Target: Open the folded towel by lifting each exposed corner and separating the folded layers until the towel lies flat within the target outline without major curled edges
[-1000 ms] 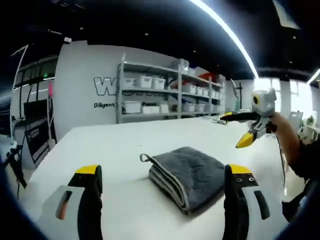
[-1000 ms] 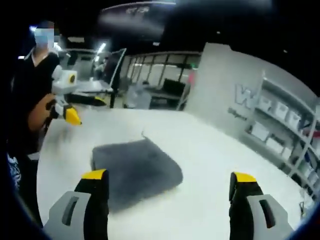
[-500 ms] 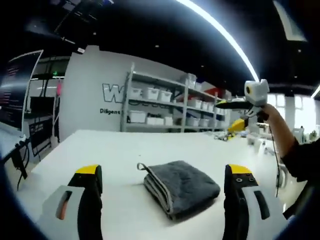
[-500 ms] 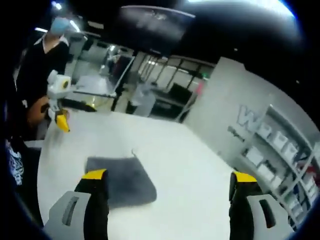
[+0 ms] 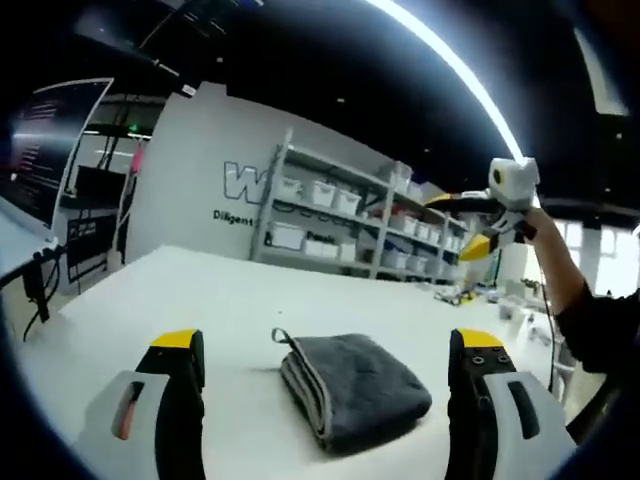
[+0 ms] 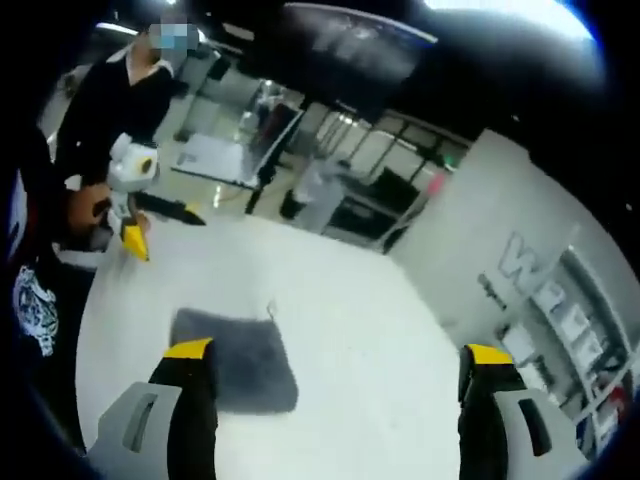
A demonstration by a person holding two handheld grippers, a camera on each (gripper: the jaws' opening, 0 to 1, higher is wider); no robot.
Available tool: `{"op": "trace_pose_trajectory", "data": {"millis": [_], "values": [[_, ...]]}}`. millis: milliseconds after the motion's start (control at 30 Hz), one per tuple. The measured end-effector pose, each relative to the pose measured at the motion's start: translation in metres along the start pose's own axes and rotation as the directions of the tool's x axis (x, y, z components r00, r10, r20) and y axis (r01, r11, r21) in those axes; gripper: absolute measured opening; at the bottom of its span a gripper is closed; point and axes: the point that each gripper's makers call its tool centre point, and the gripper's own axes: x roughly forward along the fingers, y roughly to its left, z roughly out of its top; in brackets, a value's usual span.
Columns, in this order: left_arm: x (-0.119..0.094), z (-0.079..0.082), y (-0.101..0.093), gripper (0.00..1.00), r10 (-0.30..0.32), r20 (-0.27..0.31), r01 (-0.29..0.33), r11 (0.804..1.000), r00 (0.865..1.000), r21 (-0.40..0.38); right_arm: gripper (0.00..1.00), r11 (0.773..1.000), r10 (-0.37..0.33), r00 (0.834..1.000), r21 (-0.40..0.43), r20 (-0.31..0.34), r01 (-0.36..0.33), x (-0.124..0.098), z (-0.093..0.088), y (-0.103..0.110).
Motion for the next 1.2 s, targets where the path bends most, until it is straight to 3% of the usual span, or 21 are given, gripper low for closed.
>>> {"op": "trace_pose_trajectory", "data": {"millis": [300, 467, 633, 933, 1067, 1133, 1200], "values": [[-0.005, 0.003, -0.009, 1.00, 0.000, 0.035, 0.004, 0.996, 0.999, -0.094, 1.00, 0.997, 0.070, 0.998, -0.013, -0.006, -0.070, 0.014, 0.018, -0.023], [-0.010, 0.004, -0.002, 1.00, 0.023, 0.067, -0.009, 0.979, 0.997, -0.203, 1.00, 0.994, 0.101, 0.994, -0.042, -0.037, -0.103, 0.020, 0.027, -0.030], [-0.016, 0.006, -0.005, 1.00, 0.034, 0.087, -0.014, 0.974, 0.996, -0.225, 1.00, 0.986, 0.154, 0.987, -0.060, -0.051, -0.157, 0.028, 0.037, -0.030], [-0.022, 0.001, -0.019, 1.00, 0.029, 0.098, 0.001, 0.957, 0.995, -0.291, 1.00, 0.978, 0.187, 0.979, -0.079, -0.083, -0.193, 0.040, 0.042, -0.033], [-0.026, 0.006, -0.025, 1.00, 0.028, 0.160, 0.039, 0.914, 0.987, -0.403, 1.00, 0.975, 0.197, 0.976, -0.090, -0.097, -0.205, 0.044, 0.044, -0.033], [-0.026, 0.004, -0.034, 1.00, -0.001, 0.167, 0.077, 0.891, 0.986, -0.448, 1.00, 0.971, 0.208, 0.972, -0.093, -0.106, -0.218, 0.046, 0.047, -0.035], [-0.026, 0.003, -0.038, 0.99, -0.013, 0.192, 0.114, 0.842, 0.981, -0.526, 1.00, 0.967, 0.227, 0.967, -0.095, -0.113, -0.238, 0.048, 0.050, -0.036]]}}
